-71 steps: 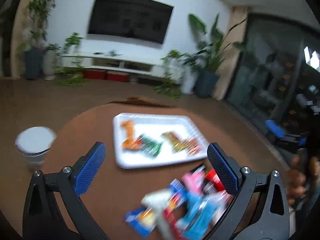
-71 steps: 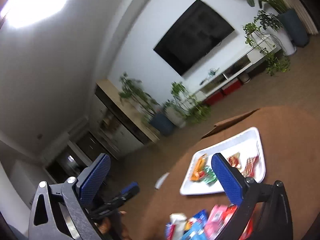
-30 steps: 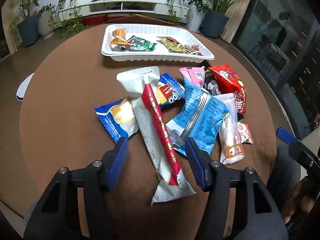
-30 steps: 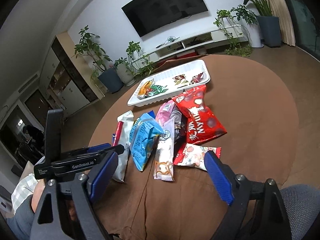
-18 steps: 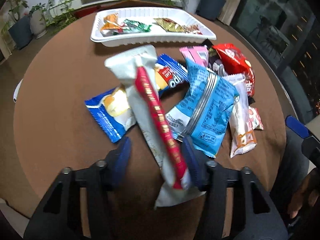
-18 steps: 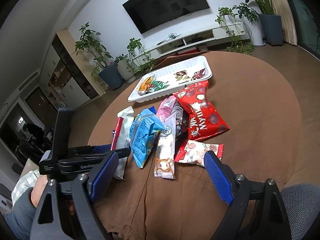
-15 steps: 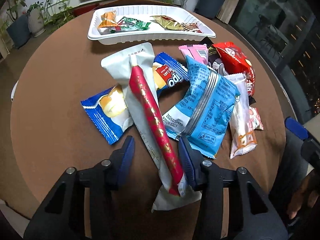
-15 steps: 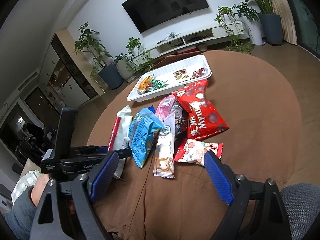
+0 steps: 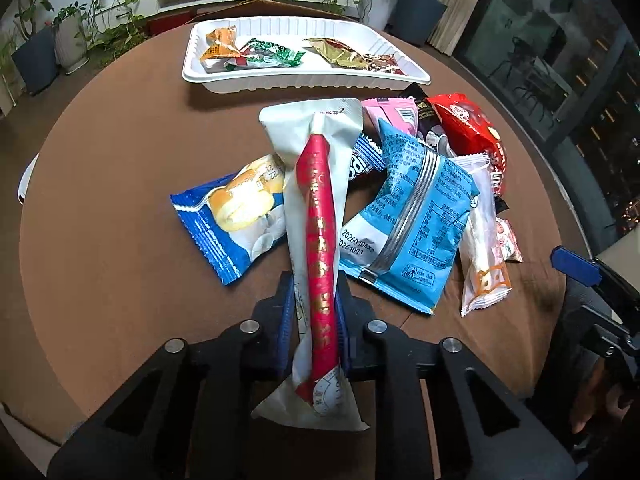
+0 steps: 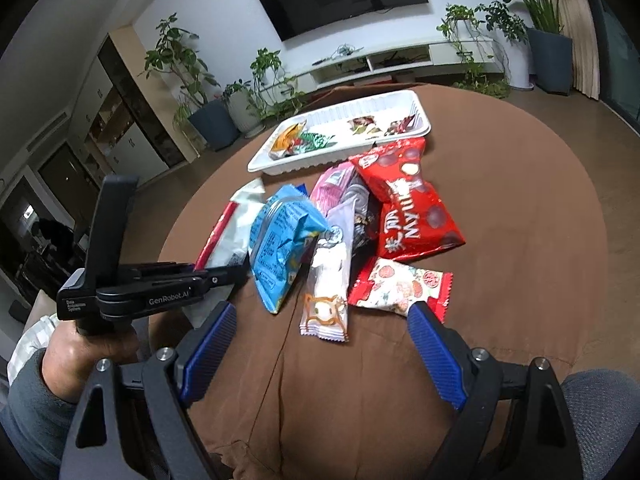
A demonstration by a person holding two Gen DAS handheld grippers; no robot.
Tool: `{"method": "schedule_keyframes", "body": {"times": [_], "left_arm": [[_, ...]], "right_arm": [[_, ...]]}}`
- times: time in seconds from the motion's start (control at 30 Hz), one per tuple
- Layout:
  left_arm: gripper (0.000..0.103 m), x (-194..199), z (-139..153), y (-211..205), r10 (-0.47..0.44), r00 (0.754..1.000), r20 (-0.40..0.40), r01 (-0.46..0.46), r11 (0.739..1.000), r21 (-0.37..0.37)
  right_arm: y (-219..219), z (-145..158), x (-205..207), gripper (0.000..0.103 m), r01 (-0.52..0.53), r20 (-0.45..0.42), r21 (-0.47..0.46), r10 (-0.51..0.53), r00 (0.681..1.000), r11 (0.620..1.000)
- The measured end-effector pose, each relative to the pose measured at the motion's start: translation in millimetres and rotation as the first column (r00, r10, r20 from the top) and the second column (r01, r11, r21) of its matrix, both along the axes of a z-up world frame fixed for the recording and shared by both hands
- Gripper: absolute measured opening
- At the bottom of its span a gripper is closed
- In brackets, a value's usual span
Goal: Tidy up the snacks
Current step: 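Grasp the white-and-red stick bar with the left gripper while the right gripper grasps the white cartoon-face packet, then lift the stick bar with the left gripper while the right gripper lifts the white packet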
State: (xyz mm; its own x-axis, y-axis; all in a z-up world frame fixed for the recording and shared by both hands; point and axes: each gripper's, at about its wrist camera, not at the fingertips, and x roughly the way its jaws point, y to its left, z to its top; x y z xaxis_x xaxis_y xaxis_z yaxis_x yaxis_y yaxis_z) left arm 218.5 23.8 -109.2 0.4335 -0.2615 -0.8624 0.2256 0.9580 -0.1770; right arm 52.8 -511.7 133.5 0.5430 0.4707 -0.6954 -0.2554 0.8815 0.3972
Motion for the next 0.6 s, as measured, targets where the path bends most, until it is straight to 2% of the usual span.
{"method": "schedule_keyframes", "body": {"times": [0.17,0.4,0.6], "left_arm": [[0.017,-6.2,0.4,4.9,-0.01,1.0,0.004,0.01,1.0,-0.014],[0.015,-20.5,3.2,14.4,-0.001,1.0,0.016,0.002,0.998,-0.064],[0.015,-33.2,3.6,17.2,0.0,1.0,0.021,0.002,0.996,-0.086]], "right_arm": [[11.8,-4.7,4.3,0.09,-0.021,-0.039,-0.025,0.02,0.999,0.999],[22.4,-6.9,8.9,0.088,-0.037,-0.05,-0.043,0.034,0.998,0.998],[32.3,-11.6,23.6,0.072,-0.054,-0.09,-0.064,0.048,0.995,0.997]]}}
